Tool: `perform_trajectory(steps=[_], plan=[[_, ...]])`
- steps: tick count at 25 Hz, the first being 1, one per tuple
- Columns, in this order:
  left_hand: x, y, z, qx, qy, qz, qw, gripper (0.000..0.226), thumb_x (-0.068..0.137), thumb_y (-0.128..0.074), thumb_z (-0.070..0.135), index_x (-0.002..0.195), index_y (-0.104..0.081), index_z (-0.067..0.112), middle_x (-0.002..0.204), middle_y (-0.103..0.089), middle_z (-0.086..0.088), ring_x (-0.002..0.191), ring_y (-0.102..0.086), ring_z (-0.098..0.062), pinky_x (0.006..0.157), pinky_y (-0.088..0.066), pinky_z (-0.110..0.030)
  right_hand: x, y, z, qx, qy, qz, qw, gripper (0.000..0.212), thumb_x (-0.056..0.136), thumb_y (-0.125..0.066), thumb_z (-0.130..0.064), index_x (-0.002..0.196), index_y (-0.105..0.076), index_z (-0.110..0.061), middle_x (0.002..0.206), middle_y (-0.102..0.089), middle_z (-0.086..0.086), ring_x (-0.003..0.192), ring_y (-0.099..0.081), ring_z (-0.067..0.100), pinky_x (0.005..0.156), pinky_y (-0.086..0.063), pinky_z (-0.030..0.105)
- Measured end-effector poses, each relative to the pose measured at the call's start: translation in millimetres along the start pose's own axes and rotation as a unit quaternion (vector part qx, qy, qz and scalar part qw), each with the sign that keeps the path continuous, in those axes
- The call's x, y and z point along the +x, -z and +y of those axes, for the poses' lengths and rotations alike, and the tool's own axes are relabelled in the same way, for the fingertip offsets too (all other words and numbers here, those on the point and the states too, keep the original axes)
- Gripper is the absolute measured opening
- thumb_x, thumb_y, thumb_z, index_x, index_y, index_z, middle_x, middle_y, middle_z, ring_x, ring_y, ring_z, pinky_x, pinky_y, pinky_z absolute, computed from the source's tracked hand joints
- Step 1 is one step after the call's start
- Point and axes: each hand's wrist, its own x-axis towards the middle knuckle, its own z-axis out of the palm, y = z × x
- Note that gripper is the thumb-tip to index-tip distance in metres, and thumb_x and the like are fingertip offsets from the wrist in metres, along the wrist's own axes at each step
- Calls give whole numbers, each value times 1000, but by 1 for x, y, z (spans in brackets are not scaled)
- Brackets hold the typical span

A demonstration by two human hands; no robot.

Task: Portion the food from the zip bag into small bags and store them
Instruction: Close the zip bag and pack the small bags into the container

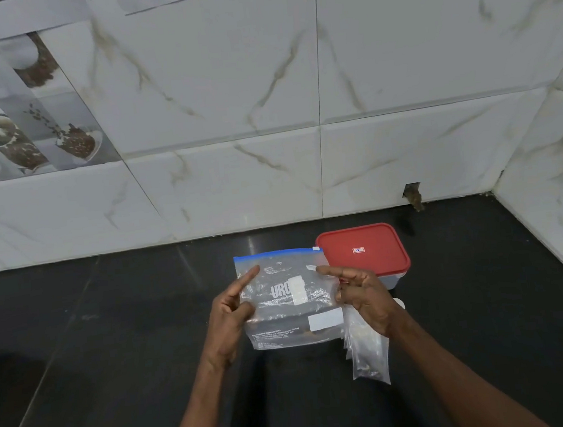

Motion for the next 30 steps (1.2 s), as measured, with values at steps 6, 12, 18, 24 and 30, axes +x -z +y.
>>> perform_trajectory(steps=[6,12,18,24,30], plan=[[-5,-8,0,-39,28,8,999,55,89,-53,-17,130,-65,18,112,-76,-1,87,-70,-13,71,-59,-24,3,-11,4,8,-17,10,1000,52,86,-56,12,127,-64,-17,111,-71,8,91,-65,17,89,-53,38],[-2,-10,-4,-5,18,112,994,21,88,-66,-7,96,-79,8,90,-79,-2,76,-69,-7,68,-55,-17,1,-21,1,-8,-17,91,996,13,90,-67,-13,98,-76,-9,98,-74,19,91,-67,34,85,-51,45],[0,-11,-7,-21,42,104,994,26,83,-69,-10,104,-77,3,95,-79,-8,78,-70,-12,72,-58,-24,5,-23,2,-42,-56,66,995,13,88,-68,-12,98,-76,-8,102,-75,6,95,-68,19,85,-52,39],[0,-14,-9,-14,47,121,991,16,84,-68,-9,89,-79,3,87,-79,-11,75,-70,-11,69,-56,-20,6,-23,4,-42,-41,85,995,16,81,-65,11,92,-73,4,90,-75,10,78,-65,17,73,-53,24],[-3,-18,-8,-62,64,91,992,37,90,-61,-13,115,-73,11,97,-78,-9,73,-71,-16,63,-61,-28,8,-22,8,-25,-31,78,996,32,84,-63,10,111,-71,-6,114,-72,8,84,-63,20,67,-53,23]])
